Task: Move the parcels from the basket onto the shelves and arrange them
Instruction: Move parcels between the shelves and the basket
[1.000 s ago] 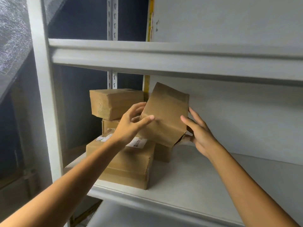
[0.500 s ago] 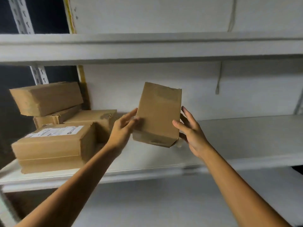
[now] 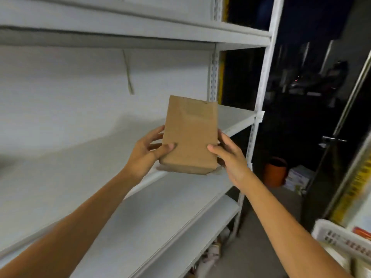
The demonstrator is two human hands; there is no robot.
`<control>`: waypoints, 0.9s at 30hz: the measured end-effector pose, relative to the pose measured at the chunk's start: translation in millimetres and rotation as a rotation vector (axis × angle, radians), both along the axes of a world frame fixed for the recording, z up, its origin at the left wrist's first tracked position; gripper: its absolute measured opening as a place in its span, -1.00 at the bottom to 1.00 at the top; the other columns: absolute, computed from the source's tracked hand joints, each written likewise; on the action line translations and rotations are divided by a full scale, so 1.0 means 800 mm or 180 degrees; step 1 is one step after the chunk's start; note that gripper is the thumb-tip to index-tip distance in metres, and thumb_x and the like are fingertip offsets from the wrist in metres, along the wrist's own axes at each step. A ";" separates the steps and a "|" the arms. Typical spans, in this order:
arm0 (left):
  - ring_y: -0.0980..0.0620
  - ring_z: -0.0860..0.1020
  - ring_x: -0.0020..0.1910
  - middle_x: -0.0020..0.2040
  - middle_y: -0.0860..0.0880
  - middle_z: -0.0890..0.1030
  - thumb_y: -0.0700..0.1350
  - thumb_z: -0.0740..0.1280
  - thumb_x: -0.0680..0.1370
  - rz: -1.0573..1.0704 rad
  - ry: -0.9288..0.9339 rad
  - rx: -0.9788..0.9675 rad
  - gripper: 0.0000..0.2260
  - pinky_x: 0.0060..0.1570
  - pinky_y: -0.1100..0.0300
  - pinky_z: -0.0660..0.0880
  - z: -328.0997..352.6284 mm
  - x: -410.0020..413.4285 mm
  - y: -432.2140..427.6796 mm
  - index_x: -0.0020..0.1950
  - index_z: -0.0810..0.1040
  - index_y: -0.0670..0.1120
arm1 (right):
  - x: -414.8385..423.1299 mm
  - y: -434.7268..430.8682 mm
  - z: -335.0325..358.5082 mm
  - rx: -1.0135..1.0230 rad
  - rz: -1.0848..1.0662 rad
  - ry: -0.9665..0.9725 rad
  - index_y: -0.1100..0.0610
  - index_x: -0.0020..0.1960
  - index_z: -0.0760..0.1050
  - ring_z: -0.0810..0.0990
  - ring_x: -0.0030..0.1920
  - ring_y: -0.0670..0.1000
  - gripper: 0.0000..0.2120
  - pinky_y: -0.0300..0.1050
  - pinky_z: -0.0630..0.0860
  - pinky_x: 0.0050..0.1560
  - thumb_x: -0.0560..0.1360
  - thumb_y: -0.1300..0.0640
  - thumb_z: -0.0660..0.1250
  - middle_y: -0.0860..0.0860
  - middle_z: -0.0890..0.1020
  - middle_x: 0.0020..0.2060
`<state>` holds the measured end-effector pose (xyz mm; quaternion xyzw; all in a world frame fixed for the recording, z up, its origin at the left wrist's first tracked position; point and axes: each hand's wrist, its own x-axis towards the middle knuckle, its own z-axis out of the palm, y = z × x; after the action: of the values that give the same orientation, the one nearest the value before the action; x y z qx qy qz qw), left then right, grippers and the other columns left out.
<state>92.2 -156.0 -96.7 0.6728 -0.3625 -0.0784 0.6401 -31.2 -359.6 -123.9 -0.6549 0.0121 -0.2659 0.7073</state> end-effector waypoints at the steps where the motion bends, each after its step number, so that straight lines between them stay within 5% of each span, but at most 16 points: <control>1: 0.04 0.59 0.14 0.21 0.08 0.58 0.00 0.51 0.40 -0.0134 0.0047 -0.0013 -0.48 0.14 0.03 0.53 -0.003 -0.001 -0.025 0.34 0.48 0.16 | -0.014 -0.015 -0.001 0.0017 -0.0149 0.0029 -0.06 0.47 0.35 0.59 0.20 -0.09 -0.42 -0.18 0.58 0.07 0.48 0.15 0.40 -0.09 0.62 0.22; 6: 0.02 0.61 0.11 0.22 0.00 0.57 -0.01 0.49 0.36 -0.0977 0.0283 0.0039 -0.42 -0.04 0.14 0.58 -0.027 -0.028 -0.148 0.36 0.45 0.05 | -0.099 -0.082 -0.021 0.0178 -0.1008 0.0267 -0.08 0.53 0.23 0.57 0.25 0.00 -0.30 0.09 0.51 0.25 0.46 0.13 0.40 -0.02 0.59 0.26; 11: 0.01 0.59 0.13 0.17 0.04 0.56 -0.06 0.50 0.38 -0.1747 0.0373 0.0267 -0.53 0.01 0.10 0.59 -0.089 -0.086 -0.247 0.25 0.47 0.16 | -0.205 -0.113 -0.078 0.0158 -0.1920 0.0677 -0.11 0.49 0.29 0.61 0.11 -0.16 -0.46 -0.20 0.61 -0.09 0.57 0.20 0.31 -0.20 0.63 0.13; 15: 0.05 0.55 0.19 0.19 0.06 0.58 -0.10 0.49 0.42 -0.2306 0.0439 0.0688 -0.51 0.16 0.00 0.54 -0.156 -0.146 -0.306 0.30 0.44 0.10 | -0.292 -0.114 -0.135 0.0437 -0.2457 0.0919 -0.08 0.48 0.32 0.58 0.20 -0.11 -0.47 -0.06 0.60 0.09 0.56 0.21 0.31 -0.14 0.61 0.21; 18: 0.19 0.46 0.20 0.20 0.13 0.47 -0.09 0.48 0.45 -0.2570 0.0439 0.1060 -0.45 0.02 0.34 0.48 -0.198 -0.199 -0.337 0.38 0.37 0.07 | -0.349 -0.111 -0.175 0.0788 -0.2829 0.1010 -0.09 0.46 0.34 0.54 0.27 -0.07 -0.44 -0.05 0.56 0.14 0.53 0.25 0.35 -0.06 0.59 0.27; 22: 0.49 0.50 -0.14 -0.03 0.26 0.45 -0.20 0.46 0.46 -0.2877 0.0480 0.1387 -0.55 -0.27 0.54 0.45 -0.239 -0.266 -0.377 0.25 0.36 0.07 | -0.411 -0.114 -0.220 0.1229 -0.3168 0.0987 -0.04 0.48 0.32 0.54 0.28 -0.03 -0.38 -0.09 0.54 0.06 0.50 0.32 0.36 0.00 0.59 0.28; 24: 0.44 0.56 -0.13 -0.01 0.19 0.51 -0.25 0.44 0.46 -0.2980 0.0482 0.1491 -0.57 -0.23 0.48 0.49 -0.250 -0.295 -0.399 0.24 0.38 0.01 | -0.438 -0.121 -0.238 0.1404 -0.3352 0.0960 -0.02 0.49 0.31 0.54 0.28 -0.04 -0.36 -0.18 0.54 -0.03 0.49 0.34 0.36 0.01 0.58 0.29; 27: 0.08 0.57 0.13 0.21 -0.06 0.54 -0.25 0.43 0.48 -0.3135 0.0552 0.1706 -0.49 0.10 0.13 0.55 -0.266 -0.332 -0.431 0.39 0.36 -0.12 | -0.472 -0.141 -0.261 0.1586 -0.3435 0.0998 -0.03 0.46 0.34 0.60 0.17 -0.11 -0.38 -0.30 0.56 -0.13 0.48 0.37 0.34 0.02 0.60 0.27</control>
<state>-173.1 -500.7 -309.6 0.5544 -0.5471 -0.5119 0.3623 -408.6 -472.3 -333.1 -0.4027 0.5077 -0.4761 0.5946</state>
